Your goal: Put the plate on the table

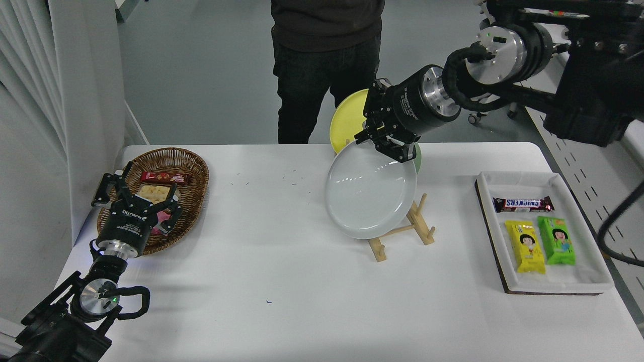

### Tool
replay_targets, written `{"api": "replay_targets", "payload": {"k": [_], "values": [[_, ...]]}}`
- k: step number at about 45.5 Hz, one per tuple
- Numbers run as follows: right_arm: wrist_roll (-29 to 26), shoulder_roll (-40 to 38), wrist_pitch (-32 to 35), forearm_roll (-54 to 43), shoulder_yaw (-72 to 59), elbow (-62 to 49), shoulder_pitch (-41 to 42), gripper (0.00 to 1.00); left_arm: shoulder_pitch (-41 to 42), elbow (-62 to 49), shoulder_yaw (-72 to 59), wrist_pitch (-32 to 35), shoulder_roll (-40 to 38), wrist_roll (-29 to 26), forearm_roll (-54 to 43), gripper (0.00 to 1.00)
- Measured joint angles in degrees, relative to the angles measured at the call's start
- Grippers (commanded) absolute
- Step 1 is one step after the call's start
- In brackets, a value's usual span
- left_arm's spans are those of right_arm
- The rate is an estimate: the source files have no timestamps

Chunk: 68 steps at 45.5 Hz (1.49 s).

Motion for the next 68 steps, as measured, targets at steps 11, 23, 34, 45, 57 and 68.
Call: {"api": "replay_targets", "payload": {"k": [11,23,34,45,57,68], "values": [[-5.4,4.1,-6.8,-0.1,4.2,-1.1,-2.1,0.00,0.0,0.0,0.0,0.0,0.0,0.0,0.0,0.98],[-7.6,8.9,-10.3,-0.7,7.5,-5.2,-7.0,0.00,0.0,0.0,0.0,0.0,0.0,0.0,0.0,0.98],[-8.2,12.9,-11.8,-0.8,9.8,-10.2,-11.2,0.00,0.0,0.0,0.0,0.0,0.0,0.0,0.0,0.98],[-8.3,15.7,-16.9,-1.0,12.3,-15.0,-14.7,0.00,0.0,0.0,0.0,0.0,0.0,0.0,0.0,0.98],[-8.3,16.8,-22.0,-2.4,13.5,-18.8,-18.8,0.00,0.0,0.0,0.0,0.0,0.0,0.0,0.0,0.98],[-8.2,17.1,-23.6,-3.7,14.9,-20.7,-21.9,0.00,0.0,0.0,0.0,0.0,0.0,0.0,0.0,0.98]]}}
